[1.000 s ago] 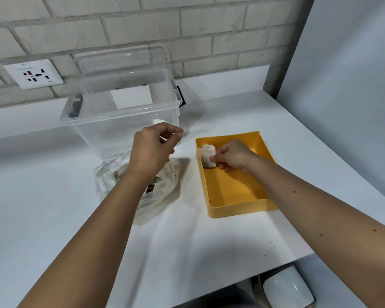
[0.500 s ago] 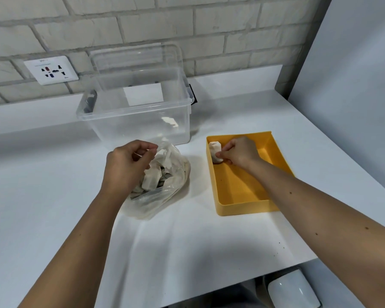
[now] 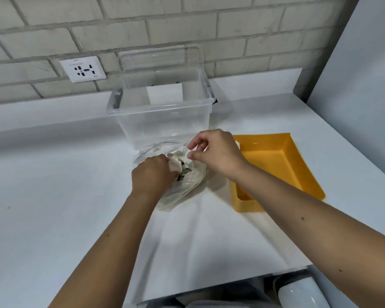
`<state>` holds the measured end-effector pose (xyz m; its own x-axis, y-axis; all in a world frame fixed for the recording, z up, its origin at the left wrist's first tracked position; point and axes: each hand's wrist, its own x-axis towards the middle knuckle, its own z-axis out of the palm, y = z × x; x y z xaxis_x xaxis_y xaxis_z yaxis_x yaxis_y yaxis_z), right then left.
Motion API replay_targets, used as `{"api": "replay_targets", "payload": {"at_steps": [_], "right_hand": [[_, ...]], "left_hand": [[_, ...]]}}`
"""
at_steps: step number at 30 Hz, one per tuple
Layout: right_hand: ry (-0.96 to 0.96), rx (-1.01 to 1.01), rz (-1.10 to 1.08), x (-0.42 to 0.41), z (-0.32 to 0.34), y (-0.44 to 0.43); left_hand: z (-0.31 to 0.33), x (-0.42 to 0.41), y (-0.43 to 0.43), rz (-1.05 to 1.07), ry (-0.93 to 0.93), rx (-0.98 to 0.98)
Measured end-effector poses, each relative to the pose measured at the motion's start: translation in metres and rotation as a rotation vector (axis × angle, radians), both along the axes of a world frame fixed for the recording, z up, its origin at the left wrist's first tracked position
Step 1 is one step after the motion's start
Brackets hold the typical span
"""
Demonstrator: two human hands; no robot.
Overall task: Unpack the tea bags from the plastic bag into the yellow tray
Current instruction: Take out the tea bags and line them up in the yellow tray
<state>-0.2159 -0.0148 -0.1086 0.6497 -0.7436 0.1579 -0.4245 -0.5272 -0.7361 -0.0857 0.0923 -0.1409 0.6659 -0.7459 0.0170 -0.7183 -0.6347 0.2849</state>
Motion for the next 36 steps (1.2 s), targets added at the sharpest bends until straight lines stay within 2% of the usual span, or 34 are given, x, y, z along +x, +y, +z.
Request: {"api": "replay_targets", "payload": {"at_steps": [7, 10, 16, 21, 26, 30, 36], "right_hand": [[0.218, -0.111, 0.093, 0.018, -0.009, 0.012], [0.273, -0.115, 0.113, 0.019, -0.008, 0.011], [0.202, -0.033, 0.158, 0.014, -0.002, 0.012], [0.084, 0.129, 0.204, 0.012, 0.008, 0.015], [0.255, -0.055, 0.189, 0.018, 0.001, 0.016], [0.459, -0.237, 0.211, 0.033, -0.007, 0.02], [0.575, -0.36, 0.078, 0.045, -0.015, 0.023]], "left_hand": [[-0.01, -0.004, -0.001, 0.027, 0.024, 0.001], [-0.005, -0.003, 0.005, -0.003, 0.058, -0.055], [0.005, 0.008, 0.025, -0.017, 0.226, -0.353], [0.014, 0.006, 0.03, -0.037, 0.373, -0.494], [0.012, 0.013, 0.03, 0.085, 0.559, -0.636], [0.012, 0.022, 0.034, 0.135, 0.543, -0.667], [0.011, 0.027, 0.039, 0.17, 0.63, -0.709]]}}
